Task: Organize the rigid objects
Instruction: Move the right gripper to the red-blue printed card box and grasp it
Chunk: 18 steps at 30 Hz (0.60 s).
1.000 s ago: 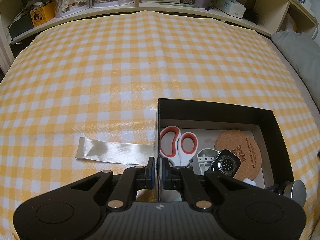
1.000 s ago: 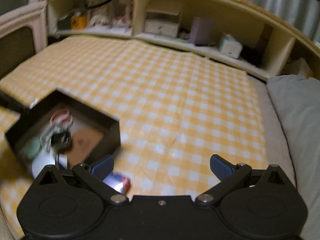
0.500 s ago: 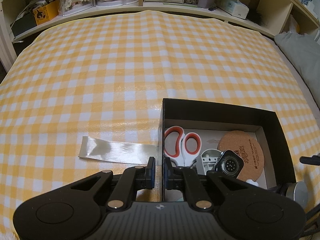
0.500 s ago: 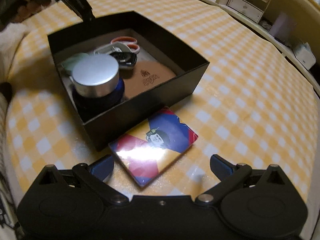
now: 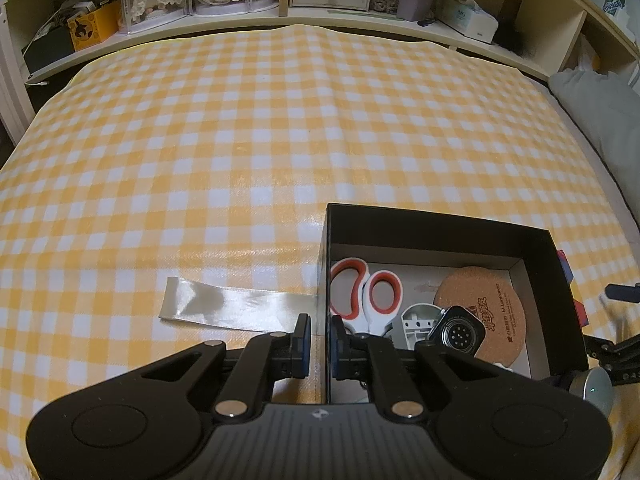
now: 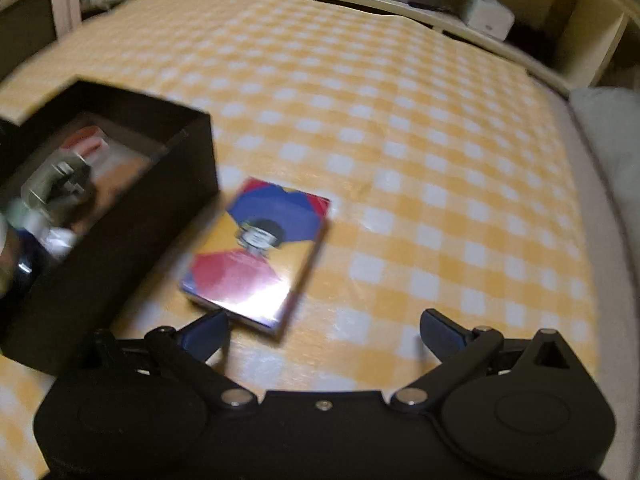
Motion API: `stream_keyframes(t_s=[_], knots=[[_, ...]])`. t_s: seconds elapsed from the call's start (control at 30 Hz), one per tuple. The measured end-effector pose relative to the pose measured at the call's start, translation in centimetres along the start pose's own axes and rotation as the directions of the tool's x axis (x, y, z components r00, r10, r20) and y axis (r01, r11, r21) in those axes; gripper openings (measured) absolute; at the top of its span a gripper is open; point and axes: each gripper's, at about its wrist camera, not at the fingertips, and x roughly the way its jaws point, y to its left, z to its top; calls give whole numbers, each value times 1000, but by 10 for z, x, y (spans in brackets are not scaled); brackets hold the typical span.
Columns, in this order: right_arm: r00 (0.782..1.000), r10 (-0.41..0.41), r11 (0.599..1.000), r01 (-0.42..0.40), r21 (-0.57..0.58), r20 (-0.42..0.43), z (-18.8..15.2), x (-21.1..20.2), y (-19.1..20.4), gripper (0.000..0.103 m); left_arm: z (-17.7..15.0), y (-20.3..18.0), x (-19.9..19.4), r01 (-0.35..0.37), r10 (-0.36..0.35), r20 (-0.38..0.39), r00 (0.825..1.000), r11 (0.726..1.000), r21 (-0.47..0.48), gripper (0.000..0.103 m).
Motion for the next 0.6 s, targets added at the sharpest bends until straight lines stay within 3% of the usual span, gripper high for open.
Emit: stream_keyframes(t_s=[0.13,0.2,0.27,0.37,0.6], knots=[[995,90,996,-91,10,41,4,-6,12,102,0,0,0,-1,1,1,1000,1000,2,11],[995,90,996,-89,-14,52,8,-5,21,94,0,-1,0,-1,1,0,1000,1000,1,11],[996,79,996,-78,-33,46,12,1,25,80,1,2,-1,-1,1,2,1000,1000,1,11],[995,96,995,-96,-21,23,15,8,24,70,2,5,-3,-1,1,2,1000,1000,0,11],[993,94,992,-99,-76,-72,17,6,21,68,0,1,-2,-2,2,2,1000,1000,1,11]])
